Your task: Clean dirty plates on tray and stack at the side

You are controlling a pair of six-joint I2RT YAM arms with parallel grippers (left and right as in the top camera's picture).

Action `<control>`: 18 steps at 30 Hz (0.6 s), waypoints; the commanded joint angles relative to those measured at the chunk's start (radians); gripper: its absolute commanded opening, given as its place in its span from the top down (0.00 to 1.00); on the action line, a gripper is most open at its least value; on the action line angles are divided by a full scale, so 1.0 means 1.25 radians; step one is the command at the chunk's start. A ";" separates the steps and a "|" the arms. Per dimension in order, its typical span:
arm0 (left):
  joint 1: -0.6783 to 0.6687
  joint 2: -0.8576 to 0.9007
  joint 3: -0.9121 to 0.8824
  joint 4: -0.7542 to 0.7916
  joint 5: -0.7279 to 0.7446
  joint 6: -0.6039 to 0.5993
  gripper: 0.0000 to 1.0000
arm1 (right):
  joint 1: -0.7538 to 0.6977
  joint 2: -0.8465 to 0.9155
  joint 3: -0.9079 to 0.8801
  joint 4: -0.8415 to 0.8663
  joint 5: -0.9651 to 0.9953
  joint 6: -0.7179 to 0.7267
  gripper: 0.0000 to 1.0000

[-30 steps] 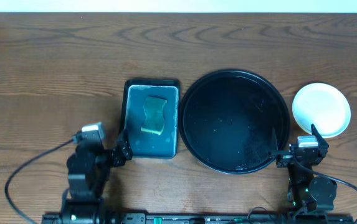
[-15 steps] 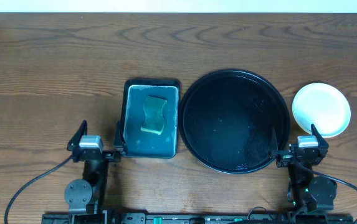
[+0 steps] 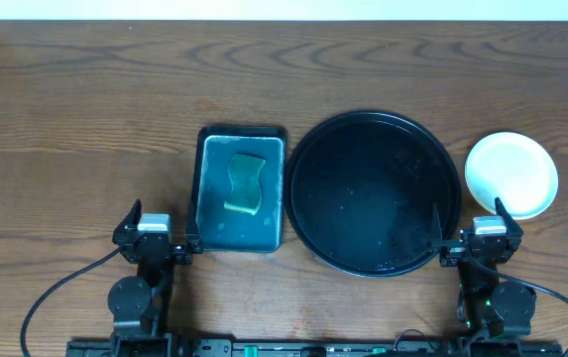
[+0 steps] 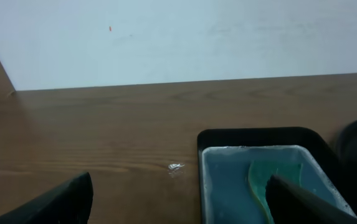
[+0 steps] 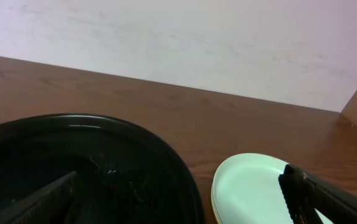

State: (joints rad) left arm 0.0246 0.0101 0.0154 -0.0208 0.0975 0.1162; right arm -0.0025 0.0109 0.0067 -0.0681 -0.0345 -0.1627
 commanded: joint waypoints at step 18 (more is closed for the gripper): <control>-0.003 -0.005 -0.009 -0.034 0.002 -0.013 0.11 | 0.009 -0.005 -0.001 -0.003 -0.009 0.007 0.01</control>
State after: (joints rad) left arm 0.0242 0.0101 0.0154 -0.0212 0.0975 0.1074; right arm -0.0025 0.0109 0.0067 -0.0681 -0.0345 -0.1627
